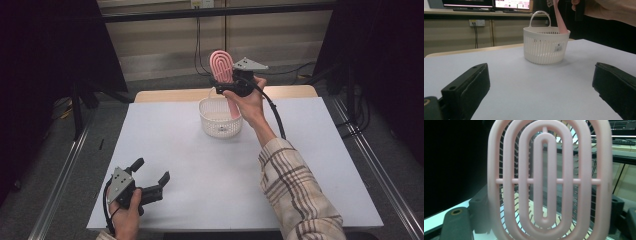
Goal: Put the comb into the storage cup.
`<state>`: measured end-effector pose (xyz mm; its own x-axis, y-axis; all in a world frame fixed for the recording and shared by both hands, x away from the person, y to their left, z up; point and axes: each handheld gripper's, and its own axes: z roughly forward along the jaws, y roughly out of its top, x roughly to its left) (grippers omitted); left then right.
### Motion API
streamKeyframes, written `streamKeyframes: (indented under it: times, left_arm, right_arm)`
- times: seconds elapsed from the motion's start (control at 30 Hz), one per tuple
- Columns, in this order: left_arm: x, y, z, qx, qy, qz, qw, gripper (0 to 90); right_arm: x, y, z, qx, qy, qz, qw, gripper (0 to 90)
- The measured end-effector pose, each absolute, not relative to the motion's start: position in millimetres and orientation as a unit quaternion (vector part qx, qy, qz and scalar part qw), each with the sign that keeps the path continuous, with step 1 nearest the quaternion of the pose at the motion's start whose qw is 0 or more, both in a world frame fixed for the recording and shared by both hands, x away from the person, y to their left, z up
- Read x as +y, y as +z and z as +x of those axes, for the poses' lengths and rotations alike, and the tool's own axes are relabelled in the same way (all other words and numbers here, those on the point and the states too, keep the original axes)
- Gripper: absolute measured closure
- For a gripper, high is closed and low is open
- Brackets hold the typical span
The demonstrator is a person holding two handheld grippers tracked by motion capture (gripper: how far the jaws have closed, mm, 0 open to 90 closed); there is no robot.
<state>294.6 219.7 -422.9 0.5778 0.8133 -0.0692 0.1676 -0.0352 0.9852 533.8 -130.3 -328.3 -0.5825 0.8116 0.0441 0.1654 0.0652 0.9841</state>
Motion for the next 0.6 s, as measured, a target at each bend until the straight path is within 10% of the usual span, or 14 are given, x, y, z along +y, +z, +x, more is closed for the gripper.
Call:
streamKeyframes:
  times: [0.6]
  left_arm:
    - [219.7,-422.6,294.5,0.37,0.274,0.665,0.589,1.5]
  right_arm:
    - [-131.9,-347.7,529.4,0.689,0.564,0.361,0.276,19.9]
